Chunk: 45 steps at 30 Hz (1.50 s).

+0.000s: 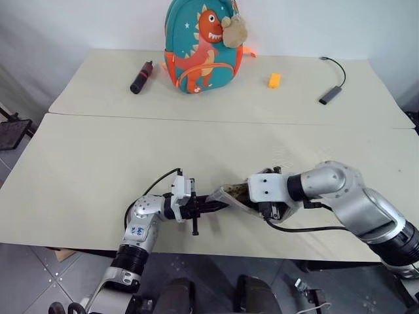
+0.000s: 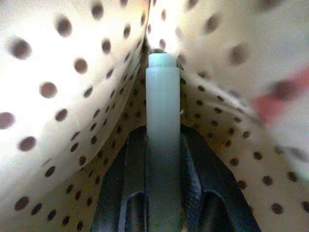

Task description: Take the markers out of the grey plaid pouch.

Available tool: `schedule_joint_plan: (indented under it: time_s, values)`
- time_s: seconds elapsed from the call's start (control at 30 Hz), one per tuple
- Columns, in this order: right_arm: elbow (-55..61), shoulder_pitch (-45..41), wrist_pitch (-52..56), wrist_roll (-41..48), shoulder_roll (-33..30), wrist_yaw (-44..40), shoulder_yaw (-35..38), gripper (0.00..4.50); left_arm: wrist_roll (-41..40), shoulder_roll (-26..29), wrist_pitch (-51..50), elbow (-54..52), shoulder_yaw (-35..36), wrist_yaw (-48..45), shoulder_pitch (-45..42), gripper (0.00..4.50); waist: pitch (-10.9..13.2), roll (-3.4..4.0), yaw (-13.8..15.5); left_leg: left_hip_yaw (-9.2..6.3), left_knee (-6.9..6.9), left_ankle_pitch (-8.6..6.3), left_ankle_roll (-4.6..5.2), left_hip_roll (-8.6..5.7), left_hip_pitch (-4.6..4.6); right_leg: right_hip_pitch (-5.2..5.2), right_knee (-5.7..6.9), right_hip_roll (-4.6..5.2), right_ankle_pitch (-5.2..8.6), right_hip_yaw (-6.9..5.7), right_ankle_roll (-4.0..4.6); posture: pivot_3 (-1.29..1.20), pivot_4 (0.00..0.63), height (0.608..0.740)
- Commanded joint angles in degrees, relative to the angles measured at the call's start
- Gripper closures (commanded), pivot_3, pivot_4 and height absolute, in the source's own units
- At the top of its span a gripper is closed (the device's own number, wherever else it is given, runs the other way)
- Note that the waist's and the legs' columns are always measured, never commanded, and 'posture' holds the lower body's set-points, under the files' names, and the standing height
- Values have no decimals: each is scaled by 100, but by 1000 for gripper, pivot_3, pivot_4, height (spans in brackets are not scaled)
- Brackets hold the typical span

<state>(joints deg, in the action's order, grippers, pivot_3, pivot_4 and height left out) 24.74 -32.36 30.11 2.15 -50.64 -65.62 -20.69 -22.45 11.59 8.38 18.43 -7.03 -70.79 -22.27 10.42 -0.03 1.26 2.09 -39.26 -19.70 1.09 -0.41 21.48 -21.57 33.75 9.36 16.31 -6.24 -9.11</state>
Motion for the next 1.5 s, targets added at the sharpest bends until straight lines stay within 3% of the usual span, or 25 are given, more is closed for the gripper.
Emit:
schedule_joint_plan:
  time_s: [0.03,0.2,0.5,0.7,0.77,0.83,0.93,1.07,1.3,1.4,1.47,1.5]
  values:
    - [26,209,-762,580,-209,-410,737,4072,-58,48,24,-89,115,67,58,4500,0,0,9,0,0,0,0,-1,0,1,-1,0,0,0,0,0,150,740]
    - [-137,561,-1172,1419,-71,-708,1404,4072,-63,64,22,-97,139,82,76,4500,0,-1,6,1,0,0,0,0,0,1,0,0,0,0,0,0,150,740]
    - [-336,1098,-1299,2064,-63,-629,2136,4072,-62,90,-14,-182,162,111,138,4500,0,-1,6,0,0,0,0,2,-1,3,0,-1,0,-1,0,0,150,740]
    - [129,1203,-129,3675,146,43,3210,4072,-101,133,-69,-241,174,53,180,4500,0,-1,13,-3,0,0,0,6,-1,3,1,0,0,-1,0,0,150,740]
    - [278,1128,550,4624,185,472,3598,4072,-133,149,-118,-268,171,13,182,4500,0,-1,13,-5,0,0,0,9,-1,3,0,0,0,-1,0,0,150,740]
    - [293,1147,1264,5609,38,852,4023,4072,-186,173,-213,-330,166,-40,180,4500,0,-1,14,-16,0,0,0,16,-1,3,1,1,-1,-1,1,0,150,740]
    - [176,1246,1854,6145,-251,1218,4396,4072,-272,228,-375,-450,178,-107,198,4500,0,0,14,-20,0,-1,2,19,-1,3,1,6,-1,1,1,0,150,740]
    - [-311,1989,2028,5043,-1021,1386,4402,4072,-635,425,-852,-618,360,-235,284,4500,1,-2,34,-7,0,-4,7,12,1,5,-2,7,-1,-1,2,0,150,740]
    - [-855,2185,2137,3720,-657,2850,3648,4072,-723,494,-1127,-779,416,-219,344,4500,-1,2,-1,2,0,-5,9,8,-4,3,1,6,-1,4,1,0,150,740]
    - [-1109,2155,1942,3188,-386,3095,3186,4072,-717,506,-1210,-814,425,-190,344,4500,-2,2,10,2,0,-4,7,8,-4,3,2,5,-1,4,1,0,150,740]
    - [-1193,2087,2097,3000,-313,3225,3000,4072,-1016,602,-1875,-974,446,-184,362,4500,-2,2,9,8,0,-4,7,5,-3,2,1,4,-1,4,1,0,150,740]
    - [-1257,2044,2086,2790,-318,3332,2885,3722,-1031,625,-1945,-1008,463,-177,370,4500,-2,3,8,8,0,-4,7,5,-3,2,1,4,-1,3,1,0,150,740]
